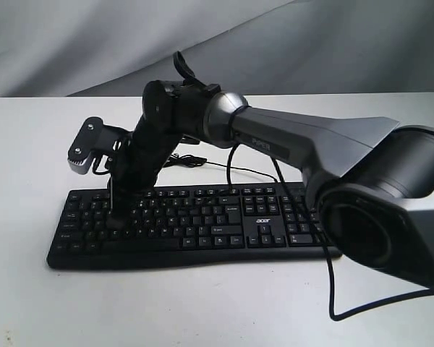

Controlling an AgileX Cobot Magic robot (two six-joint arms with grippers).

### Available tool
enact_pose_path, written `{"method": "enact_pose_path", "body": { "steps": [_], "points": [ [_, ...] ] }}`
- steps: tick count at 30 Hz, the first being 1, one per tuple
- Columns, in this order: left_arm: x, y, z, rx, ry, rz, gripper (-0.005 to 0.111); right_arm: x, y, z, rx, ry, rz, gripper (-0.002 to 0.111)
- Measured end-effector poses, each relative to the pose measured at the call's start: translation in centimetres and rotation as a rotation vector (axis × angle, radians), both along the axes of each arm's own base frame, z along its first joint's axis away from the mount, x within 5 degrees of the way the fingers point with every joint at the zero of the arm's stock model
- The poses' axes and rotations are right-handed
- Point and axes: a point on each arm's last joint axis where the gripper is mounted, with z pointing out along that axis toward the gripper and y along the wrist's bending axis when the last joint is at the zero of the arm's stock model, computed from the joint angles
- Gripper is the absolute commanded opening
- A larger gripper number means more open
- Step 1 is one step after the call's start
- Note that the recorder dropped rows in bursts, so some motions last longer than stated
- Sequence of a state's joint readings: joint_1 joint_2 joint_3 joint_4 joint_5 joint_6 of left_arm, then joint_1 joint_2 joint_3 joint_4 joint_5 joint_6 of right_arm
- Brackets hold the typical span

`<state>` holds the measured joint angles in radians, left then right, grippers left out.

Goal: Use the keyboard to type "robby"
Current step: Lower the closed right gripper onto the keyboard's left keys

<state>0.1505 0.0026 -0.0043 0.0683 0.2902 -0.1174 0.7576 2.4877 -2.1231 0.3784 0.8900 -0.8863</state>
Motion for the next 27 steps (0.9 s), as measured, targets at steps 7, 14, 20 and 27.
{"method": "enact_pose_path", "body": {
  "steps": [7,14,20,27],
  "points": [
    [0.0,0.0,0.0,0.000,0.000,0.000,0.001,0.0,0.0,0.0,0.001,-0.002,-0.001,0.000],
    [0.0,0.0,0.0,0.000,0.000,0.000,0.001,0.1,0.0,-0.9,-0.011,0.008,-0.001,0.000],
    [0.0,0.0,0.0,0.000,0.000,0.000,0.001,0.1,0.0,-1.0,-0.011,0.008,-0.002,0.000],
    [0.0,0.0,0.0,0.000,0.000,0.000,0.001,0.1,0.0,-1.0,-0.011,0.008,-0.002,0.000]
  ]
}}
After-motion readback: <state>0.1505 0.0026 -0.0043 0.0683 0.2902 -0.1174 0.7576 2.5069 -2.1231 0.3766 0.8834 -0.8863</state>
